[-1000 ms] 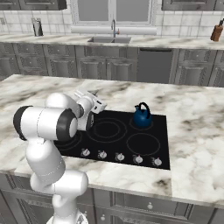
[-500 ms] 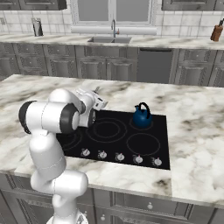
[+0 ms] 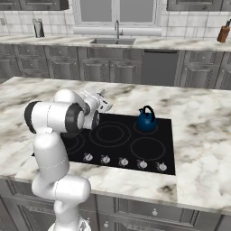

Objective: Pick the pan from the cabinet and place it on the stove. Then turn on the stove burner for the pan.

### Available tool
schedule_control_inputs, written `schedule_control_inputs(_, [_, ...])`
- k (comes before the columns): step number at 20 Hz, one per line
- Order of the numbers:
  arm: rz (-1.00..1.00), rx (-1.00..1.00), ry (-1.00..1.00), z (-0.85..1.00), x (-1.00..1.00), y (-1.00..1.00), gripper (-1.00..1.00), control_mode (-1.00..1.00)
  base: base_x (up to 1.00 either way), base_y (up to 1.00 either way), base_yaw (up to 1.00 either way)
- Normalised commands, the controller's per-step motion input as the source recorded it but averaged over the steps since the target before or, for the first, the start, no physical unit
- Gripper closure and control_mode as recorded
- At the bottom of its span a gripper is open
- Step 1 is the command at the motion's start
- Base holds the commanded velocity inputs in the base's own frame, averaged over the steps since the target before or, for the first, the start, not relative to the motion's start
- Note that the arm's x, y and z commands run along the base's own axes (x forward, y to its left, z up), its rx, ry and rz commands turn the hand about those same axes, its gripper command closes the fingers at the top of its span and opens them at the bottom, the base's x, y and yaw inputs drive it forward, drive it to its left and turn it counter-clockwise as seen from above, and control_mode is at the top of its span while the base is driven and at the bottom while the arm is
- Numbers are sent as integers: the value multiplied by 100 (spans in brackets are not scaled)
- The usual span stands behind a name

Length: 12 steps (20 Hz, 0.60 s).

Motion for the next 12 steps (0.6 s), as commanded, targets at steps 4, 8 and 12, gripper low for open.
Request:
schedule_control_inputs(4, [-23, 3, -10, -53, 29, 29, 100, -100, 0, 0, 0])
schedule_control_inputs(8, [-27, 5, -9, -49, 33, 32, 100, -100, 0, 0, 0])
schedule_control_inputs(12, [-26, 8, -13, -54, 23, 40, 100, -100, 0, 0, 0])
